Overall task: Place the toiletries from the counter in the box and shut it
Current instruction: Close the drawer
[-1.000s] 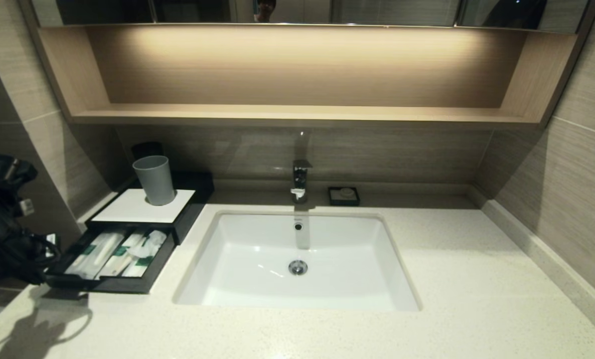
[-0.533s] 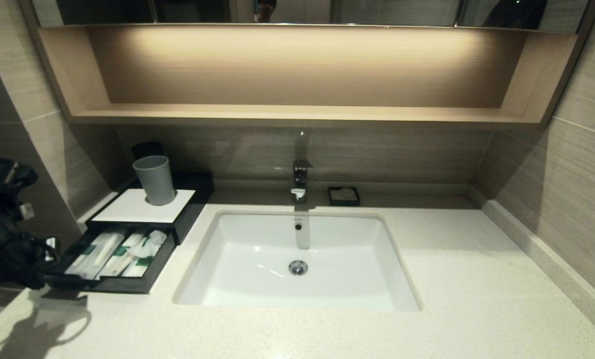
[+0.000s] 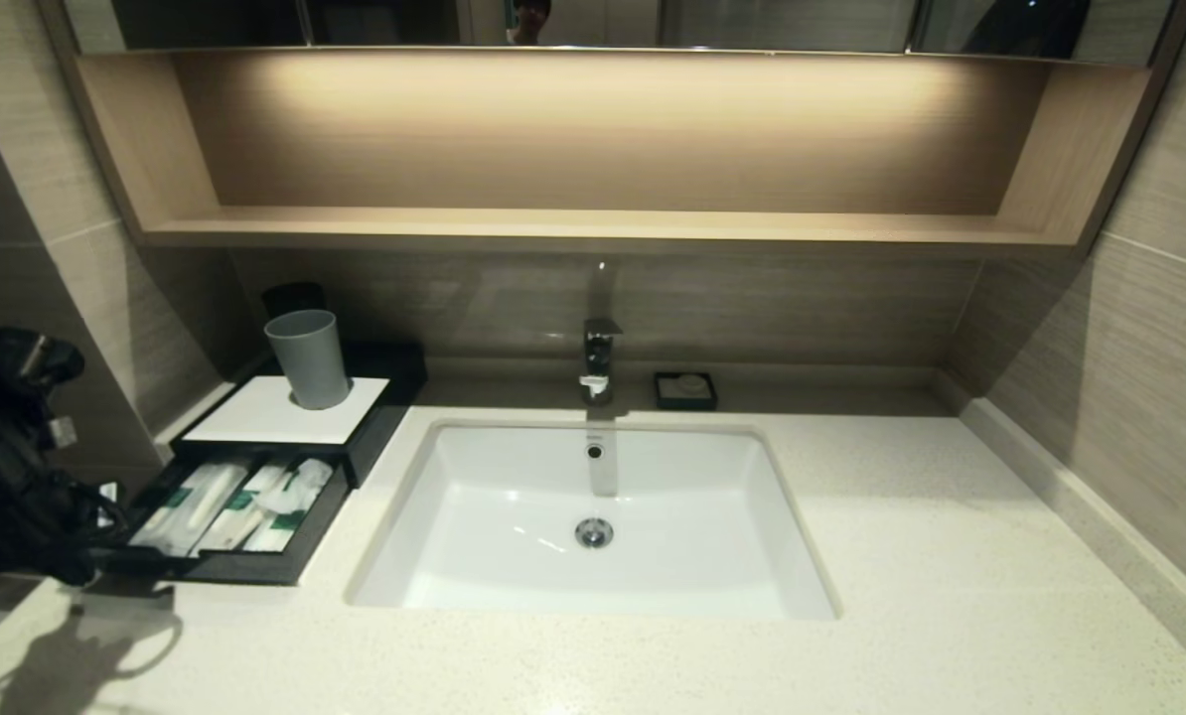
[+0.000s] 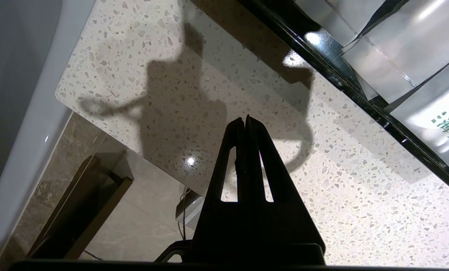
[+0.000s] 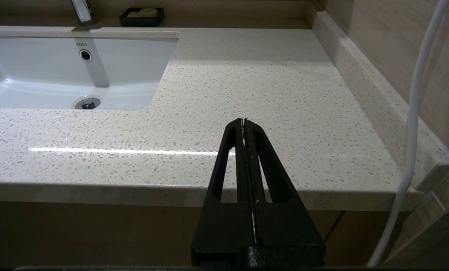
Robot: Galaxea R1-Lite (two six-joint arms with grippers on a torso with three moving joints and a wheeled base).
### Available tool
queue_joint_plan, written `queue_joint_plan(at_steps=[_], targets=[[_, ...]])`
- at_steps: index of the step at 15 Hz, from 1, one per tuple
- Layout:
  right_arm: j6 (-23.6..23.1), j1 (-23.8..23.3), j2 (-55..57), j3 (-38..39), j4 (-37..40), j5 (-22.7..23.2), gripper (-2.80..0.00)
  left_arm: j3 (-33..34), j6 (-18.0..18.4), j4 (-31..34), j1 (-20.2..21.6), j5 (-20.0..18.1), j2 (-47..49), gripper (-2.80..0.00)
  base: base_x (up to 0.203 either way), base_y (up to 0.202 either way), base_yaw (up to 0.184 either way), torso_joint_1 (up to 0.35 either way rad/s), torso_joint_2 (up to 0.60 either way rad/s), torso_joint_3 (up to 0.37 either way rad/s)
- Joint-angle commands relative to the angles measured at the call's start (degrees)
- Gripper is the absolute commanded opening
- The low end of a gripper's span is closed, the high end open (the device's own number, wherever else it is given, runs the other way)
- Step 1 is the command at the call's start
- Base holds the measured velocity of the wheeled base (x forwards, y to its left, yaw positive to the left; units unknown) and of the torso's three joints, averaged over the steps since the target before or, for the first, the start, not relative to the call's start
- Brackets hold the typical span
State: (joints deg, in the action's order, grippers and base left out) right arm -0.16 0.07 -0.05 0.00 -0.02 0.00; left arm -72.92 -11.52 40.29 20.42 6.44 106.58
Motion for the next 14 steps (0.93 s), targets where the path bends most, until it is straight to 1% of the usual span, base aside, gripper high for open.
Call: queue_joint_plan(at_steps=[1, 10, 14], targets=[[-0.02, 0.01, 0.05, 0.09, -0.04, 0.00, -2.80, -0.03, -0.15, 0.20, -0.03, -0.02, 1.29, -2.80, 0.000, 0.000, 0.000, 0.000, 0.00, 0.000], [-0.02, 0.01, 0.04, 0.09, -0.06, 0.00, -2.80, -0.64, -0.38, -2.73, -0.11, -0.43, 5.11, -2.80, 0.000, 0.000, 0.000, 0.000, 0.00, 0.000], [-0.02, 0.01, -0.04, 0.09, 0.00, 0.00, -2.80, -0.82, -0.61, -4.43, -0.68, -0.85, 5.22, -2.80, 0.000, 0.000, 0.000, 0.000, 0.00, 0.000]])
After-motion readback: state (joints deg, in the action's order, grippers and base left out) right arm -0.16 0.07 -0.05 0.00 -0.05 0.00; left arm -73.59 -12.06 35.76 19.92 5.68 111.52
